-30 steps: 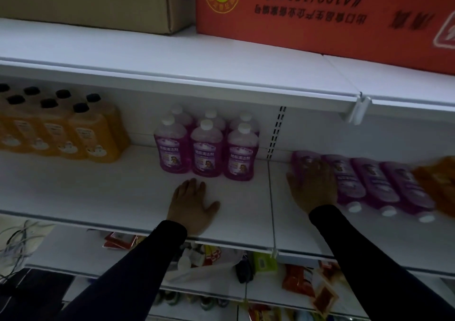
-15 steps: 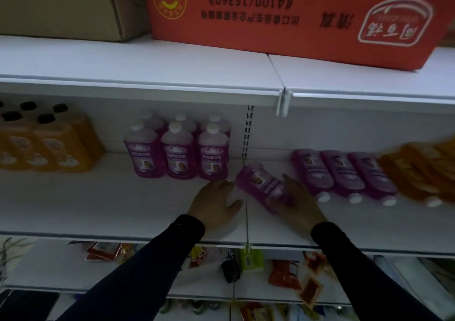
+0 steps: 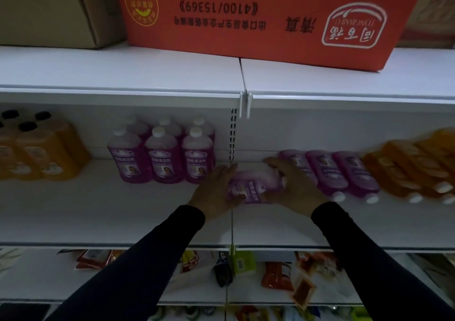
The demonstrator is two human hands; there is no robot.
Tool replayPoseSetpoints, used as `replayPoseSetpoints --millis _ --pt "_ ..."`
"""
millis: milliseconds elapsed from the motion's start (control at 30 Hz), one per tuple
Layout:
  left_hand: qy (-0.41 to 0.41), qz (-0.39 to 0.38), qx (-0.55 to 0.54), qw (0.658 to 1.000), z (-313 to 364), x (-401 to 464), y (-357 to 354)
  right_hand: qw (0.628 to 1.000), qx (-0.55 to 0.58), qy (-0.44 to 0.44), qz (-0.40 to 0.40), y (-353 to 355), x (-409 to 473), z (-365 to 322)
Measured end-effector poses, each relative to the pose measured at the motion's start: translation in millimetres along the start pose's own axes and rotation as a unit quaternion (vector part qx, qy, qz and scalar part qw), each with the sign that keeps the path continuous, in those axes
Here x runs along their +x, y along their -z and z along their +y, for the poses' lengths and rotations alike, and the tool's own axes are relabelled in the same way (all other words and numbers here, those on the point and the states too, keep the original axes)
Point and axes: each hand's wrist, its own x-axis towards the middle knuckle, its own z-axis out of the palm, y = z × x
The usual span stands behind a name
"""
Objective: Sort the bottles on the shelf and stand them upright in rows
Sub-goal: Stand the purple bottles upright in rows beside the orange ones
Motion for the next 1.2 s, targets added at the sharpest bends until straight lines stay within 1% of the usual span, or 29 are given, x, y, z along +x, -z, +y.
replayPoseSetpoints --millis 100,167,233,300,367,467,567,633,667,733,800,867,933,1000,1200 --pt "0.032 0.007 -0.088 0.996 0 -3 -5 0.999 0.015 0.045 0.005 3 9 -15" --pt "0.050 0.026 -0.156 0.986 -5 -7 -7 0.998 0.033 0.057 0.004 -1 16 -27" --pt "0.076 0.026 -0.202 0.976 -10 -11 -8 0.996 0.062 0.061 0.000 -10 23 -36" --pt "0.102 0.028 -0.216 0.971 -13 -16 -9 0.994 0.101 0.044 0.001 -23 29 -42" --pt "0.120 0.042 -0.216 0.968 -16 -20 -15 0.992 0.124 0.030 0.020 -39 32 -46" --pt "0.131 0.063 -0.227 0.963 -16 -27 -24 0.986 0.164 -0.011 0.029 -60 25 -43" --pt "0.111 0.031 -0.233 0.966 -12 -26 -24 0.986 0.159 -0.023 0.044 -75 13 -31" --pt "0.085 0.000 -0.210 0.974 -14 -25 -20 0.981 0.176 -0.058 0.063 -77 10 -26" --pt "0.068 -0.007 -0.177 0.982 -19 -25 -17 0.980 0.177 -0.067 0.067 -78 11 -23" --pt "0.051 -0.011 -0.067 0.996 -34 -30 -15 0.983 0.153 -0.069 0.069 -79 12 -20" --pt "0.093 -0.013 0.033 0.995 -53 -41 -15 0.984 0.139 -0.070 0.085 -81 17 -15" --pt "0.130 -0.015 0.095 0.987 -70 -51 -18 0.984 0.116 -0.069 0.113 -83 26 -11" --pt "0.143 -0.023 0.116 0.983 -80 -58 -23 0.985 0.085 -0.070 0.133 -84 40 -9" --pt "0.145 -0.024 0.121 0.982 -84 -60 -26 0.985 0.074 -0.078 0.135 -85 54 -7" --pt "0.140 0.005 0.128 0.982 -84 -62 -27 0.985 0.046 -0.103 0.133 -79 95 -1"
